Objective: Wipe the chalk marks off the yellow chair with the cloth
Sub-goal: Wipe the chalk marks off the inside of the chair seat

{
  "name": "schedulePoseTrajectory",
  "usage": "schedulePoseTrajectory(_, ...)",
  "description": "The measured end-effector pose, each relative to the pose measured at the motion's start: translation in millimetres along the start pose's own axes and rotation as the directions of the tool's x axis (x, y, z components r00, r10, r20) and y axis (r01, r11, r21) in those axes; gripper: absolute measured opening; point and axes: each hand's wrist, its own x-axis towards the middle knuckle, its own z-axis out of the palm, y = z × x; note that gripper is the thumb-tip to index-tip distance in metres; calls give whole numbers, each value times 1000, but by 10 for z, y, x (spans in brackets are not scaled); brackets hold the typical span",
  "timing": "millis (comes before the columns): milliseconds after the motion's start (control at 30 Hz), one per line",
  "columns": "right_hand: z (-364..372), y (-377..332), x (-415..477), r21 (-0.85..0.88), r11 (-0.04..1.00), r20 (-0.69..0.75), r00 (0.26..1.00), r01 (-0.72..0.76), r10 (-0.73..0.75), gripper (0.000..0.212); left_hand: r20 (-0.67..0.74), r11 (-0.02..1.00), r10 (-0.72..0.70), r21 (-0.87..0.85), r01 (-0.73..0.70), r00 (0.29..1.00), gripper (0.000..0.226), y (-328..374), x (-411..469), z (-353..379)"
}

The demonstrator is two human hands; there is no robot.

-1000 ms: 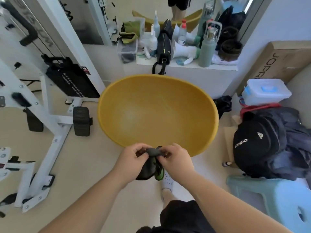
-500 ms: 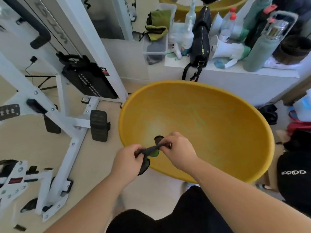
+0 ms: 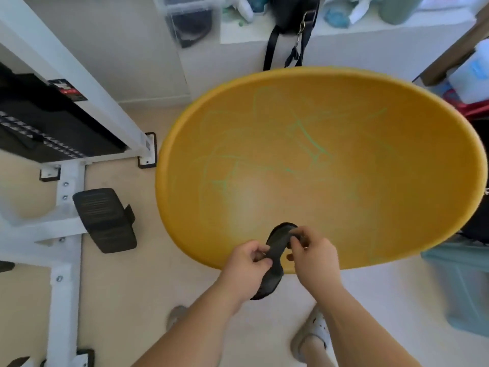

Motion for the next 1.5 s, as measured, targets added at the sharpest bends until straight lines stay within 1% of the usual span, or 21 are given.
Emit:
schedulePoseTrajectory(100,-3,302,286,181,983,-94,994,-37,55,22,94,994,18,-112,-7,995,13,-118,277,290)
schedulePoseTrajectory(167,88,514,484,124,992,-114,993,38,-24,20,52,992,39,-124,-33,998,14,-277,494,365)
schedulePoseTrajectory(200,178,619,584,64,994,-104,991,86,-79,18,-2,996,68,-53,-68,998,16,-389,612,343)
schedulePoseTrajectory(267,427,843,787,-42,980,-52,979,194,-196,14,-99,960,149,251,-121,984,22,-666,846,192)
schedulePoseTrajectory(300,569,970,891,-99,961,-17,965,260,-263,13,-127,885,210,445,-134,969,24,-811,947,86)
schedulePoseTrajectory(367,868,1227,1112,-227,891,65,919,393,-389,15,-115,626,354,767,-144,928,24,-1096,1137,-145)
schedulePoseTrajectory(433,1128,1479,1325,-319,821,130,880,473,-457,21,-45,334,478,933,-134,877,20,-1298,1324,-319)
schedulePoseTrajectory(500,1293,1643,1490,-301,803,167,857,514,-487,42,33,154,542,979,-137,840,12,-1391,1455,-408)
schedulePoseTrajectory(567,1378,1725,1583,-203,852,158,875,483,-458,63,104,31,594,988,-152,798,14,-1457,1539,-449)
schedulePoseTrajectory(633,1433,1781,1632,-163,877,180,887,453,-425,71,120,-55,634,992,-110,764,18,-1506,1608,-482)
schedulePoseTrajectory(700,1475,1797,1687,-252,843,258,873,475,-415,71,131,-139,649,989,-52,749,23,-1540,1660,-493)
schedulePoseTrajectory(800,1553,1784,1906,-476,720,325,862,505,-389,77,105,-182,665,983,25,739,27,-1539,1709,-470)
schedulePoseTrajectory(867,1614,1729,2044,-549,667,324,864,503,-385,77,87,-188,667,981,55,740,29,-1500,1723,-470)
schedulePoseTrajectory(967,1625,1631,2111,-454,745,284,872,489,-398,72,63,-170,648,983,63,759,36,-1406,1723,-499)
schedulePoseTrajectory(1033,1645,1637,2119,-451,744,264,870,494,-417,73,94,-157,645,988,11,758,42,-1384,1710,-529)
schedulePoseTrajectory(1133,1700,1647,2221,-531,684,252,864,500,-436,73,161,-131,722,987,-96,673,37,-1462,1624,-589)
schedulePoseTrajectory(1200,1719,1593,2336,-555,665,254,863,500,-438,70,170,-142,774,985,-94,610,36,-1506,1563,-617)
schedulePoseTrajectory(1233,1727,1563,2383,-565,655,256,862,501,-438,69,176,-169,771,983,-69,612,37,-1517,1552,-639)
schedulePoseTrajectory(1333,1760,1513,2426,-604,608,271,850,515,-451,66,155,-220,699,976,3,698,40,-1521,1524,-693)
schedulePoseTrajectory(1433,1767,1508,2314,-595,521,379,785,612,-490,62,154,-208,699,978,-8,698,38,-1559,1467,-740)
schedulePoseTrajectory(1500,1749,1541,2151,-535,467,491,709,704,-506,58,164,-197,730,980,-26,664,37,-1611,1422,-770)
